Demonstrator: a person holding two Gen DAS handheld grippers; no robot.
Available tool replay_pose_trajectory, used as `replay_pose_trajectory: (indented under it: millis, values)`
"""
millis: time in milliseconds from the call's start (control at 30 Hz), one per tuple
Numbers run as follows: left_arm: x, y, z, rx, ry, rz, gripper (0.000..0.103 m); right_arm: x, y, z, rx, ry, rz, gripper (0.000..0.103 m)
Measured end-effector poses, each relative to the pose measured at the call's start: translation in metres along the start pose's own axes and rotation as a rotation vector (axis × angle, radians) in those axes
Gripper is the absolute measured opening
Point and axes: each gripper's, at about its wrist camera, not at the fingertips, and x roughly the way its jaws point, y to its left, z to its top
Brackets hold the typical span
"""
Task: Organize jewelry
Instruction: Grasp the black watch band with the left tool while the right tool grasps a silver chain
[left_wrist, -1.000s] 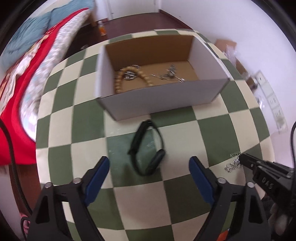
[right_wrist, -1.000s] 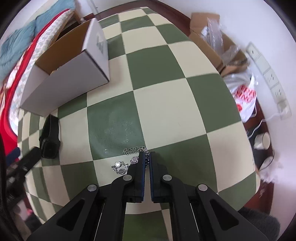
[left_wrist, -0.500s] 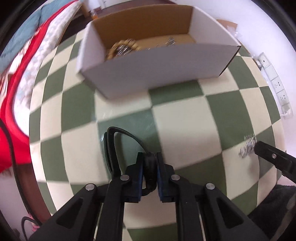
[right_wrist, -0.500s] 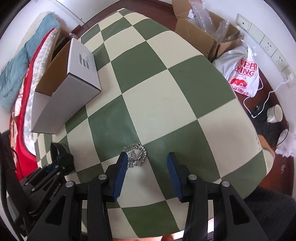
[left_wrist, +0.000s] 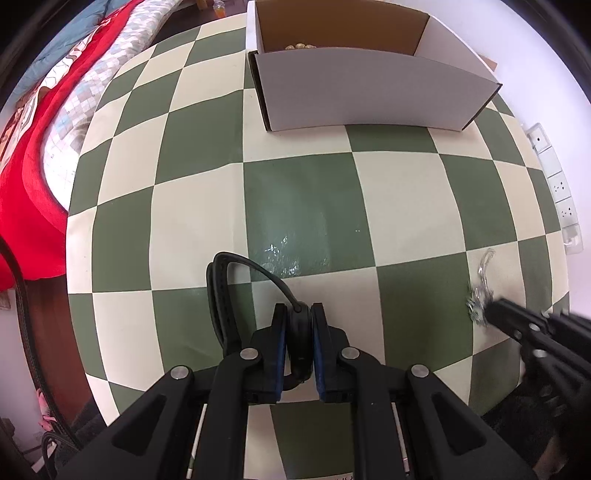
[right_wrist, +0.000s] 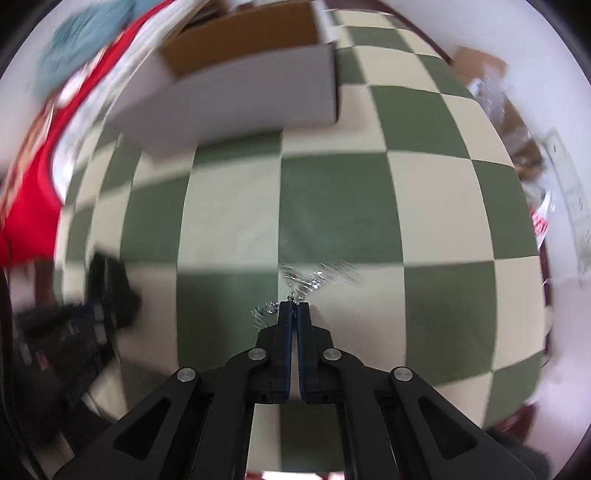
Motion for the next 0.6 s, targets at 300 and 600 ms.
replay_pose_trajectory:
  millis: [300, 600]
  values:
    - [0.001, 0.014, -0.011, -0.006, -0.009, -0.016, 0.01, -0.028, -0.047, -0.017, 0.273, -0.044, 0.174, 0.04]
    - [0.003, 0.016, -0.01, -0.018, -0.013, -0.026, 0.01, -0.008, 0.008, -0.002, 0.126, -0.034, 0.047, 0.041]
